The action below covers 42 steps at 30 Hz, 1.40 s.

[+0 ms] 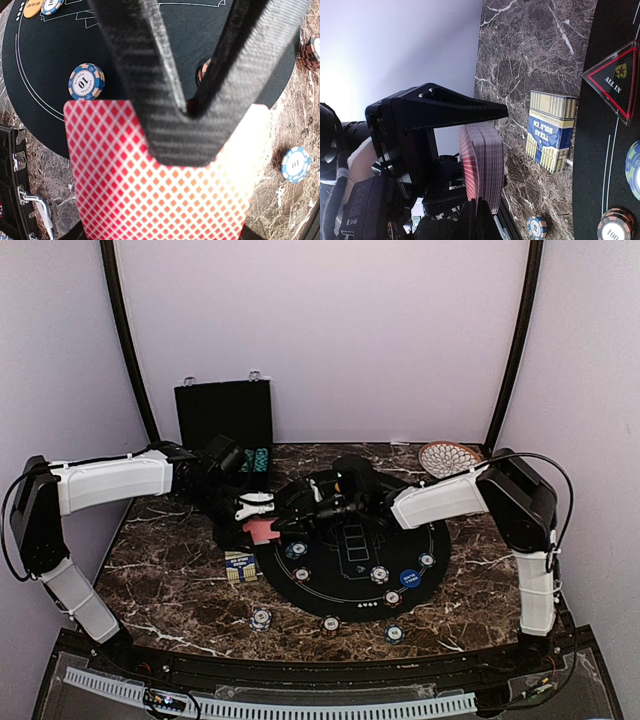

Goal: Distribute texas hold em gaming equipment
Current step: Pick up the poker card from the face-down deck piles, then distribute the poker card on the poker table mat.

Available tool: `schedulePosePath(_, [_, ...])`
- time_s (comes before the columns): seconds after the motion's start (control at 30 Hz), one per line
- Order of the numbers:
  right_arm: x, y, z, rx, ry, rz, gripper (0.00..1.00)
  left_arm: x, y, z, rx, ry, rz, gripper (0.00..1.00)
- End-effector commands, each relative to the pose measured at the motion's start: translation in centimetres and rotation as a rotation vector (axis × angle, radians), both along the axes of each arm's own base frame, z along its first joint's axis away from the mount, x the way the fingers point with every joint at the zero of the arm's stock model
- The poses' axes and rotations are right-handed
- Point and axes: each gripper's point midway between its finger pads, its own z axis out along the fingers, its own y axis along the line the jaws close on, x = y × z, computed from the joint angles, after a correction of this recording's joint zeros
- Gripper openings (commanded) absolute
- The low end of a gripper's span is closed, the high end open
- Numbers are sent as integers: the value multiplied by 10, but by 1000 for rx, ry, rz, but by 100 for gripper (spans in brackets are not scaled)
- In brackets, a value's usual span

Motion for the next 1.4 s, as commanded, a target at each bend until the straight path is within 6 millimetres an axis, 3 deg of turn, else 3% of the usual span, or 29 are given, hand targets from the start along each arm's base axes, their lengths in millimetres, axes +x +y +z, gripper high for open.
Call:
schedulePosePath(0.0, [4,-9,26,76,-19,-12,0,-1,1,11,-15,-33,-7,40])
schedulePosePath(0.2, [12,-27,30,86,-25,-40,0,1,10,11,-5,-26,12,38])
schedulePosePath(0.37, [26,-56,27,67,-28,-86,0,2,18,10,1,-16,30,37])
schedulePosePath(0.57, [55,-88,22,26,-41,-138,0,-1,26,11,12,-1,45,36])
schedulePosePath(0.7, [75,-95,11,-32,-54,-158,0,-3,30,13,14,2,50,35])
schedulePosePath(1.0, [99,-58,-10,-73,-53,-123,0,-11,33,20,6,9,53,34])
schedulePosePath(1.37, [110,0,-36,-134,-62,-62,0,-16,37,22,10,10,59,33])
